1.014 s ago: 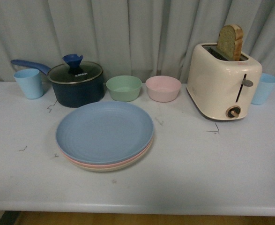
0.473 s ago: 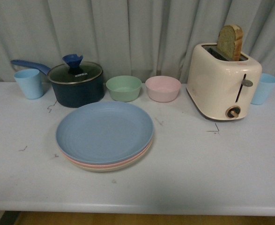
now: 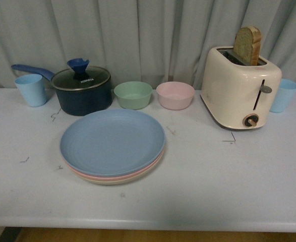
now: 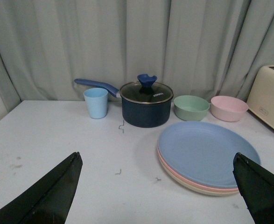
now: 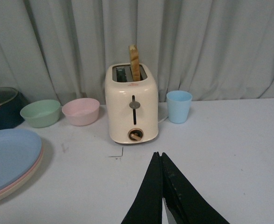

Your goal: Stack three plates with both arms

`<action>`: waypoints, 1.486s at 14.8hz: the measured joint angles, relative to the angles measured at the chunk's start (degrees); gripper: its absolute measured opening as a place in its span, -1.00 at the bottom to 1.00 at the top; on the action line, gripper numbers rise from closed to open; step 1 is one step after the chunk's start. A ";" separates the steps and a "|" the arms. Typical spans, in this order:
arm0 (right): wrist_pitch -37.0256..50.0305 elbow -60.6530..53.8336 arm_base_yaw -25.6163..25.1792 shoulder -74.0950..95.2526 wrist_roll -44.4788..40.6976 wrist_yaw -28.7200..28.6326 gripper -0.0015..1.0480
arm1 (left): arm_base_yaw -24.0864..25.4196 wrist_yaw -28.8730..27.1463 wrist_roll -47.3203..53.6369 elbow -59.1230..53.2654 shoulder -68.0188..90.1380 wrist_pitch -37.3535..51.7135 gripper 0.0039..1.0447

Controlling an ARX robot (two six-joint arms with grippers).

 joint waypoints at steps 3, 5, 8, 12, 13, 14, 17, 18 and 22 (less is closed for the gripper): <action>-1.77 -0.02 0.00 -1.99 0.00 -0.02 -0.96 | 0.00 0.00 0.00 0.00 0.00 -0.02 0.88; -3.23 -0.02 0.00 -3.50 0.00 -0.02 -0.96 | 0.00 0.00 0.00 0.00 0.00 -0.02 0.88; -5.16 -0.02 0.00 -5.64 -0.02 -0.02 -0.96 | 0.00 0.00 0.00 0.00 0.00 -0.02 0.88; -22.32 -0.02 0.00 -23.32 0.00 0.00 -0.96 | 0.02 0.00 0.00 0.00 0.00 -0.02 0.88; -25.11 -0.02 0.00 -26.05 -0.02 0.00 -0.96 | 0.02 0.00 0.00 0.00 0.00 0.00 0.88; -35.17 -0.02 0.00 -33.07 -0.02 -0.13 -0.96 | 0.00 -0.02 0.00 0.00 0.00 -0.02 0.88; -35.39 -0.02 0.00 -35.56 -0.04 -0.11 -0.96 | 0.00 0.02 0.00 0.00 0.00 0.02 0.88; -35.01 -0.02 0.00 -35.63 -0.04 -0.11 -0.96 | 0.00 -0.02 0.00 0.00 0.00 0.00 0.88; -35.21 -0.02 0.00 -35.60 -0.15 -0.13 -0.62 | 0.02 0.00 0.00 0.00 0.00 0.00 0.88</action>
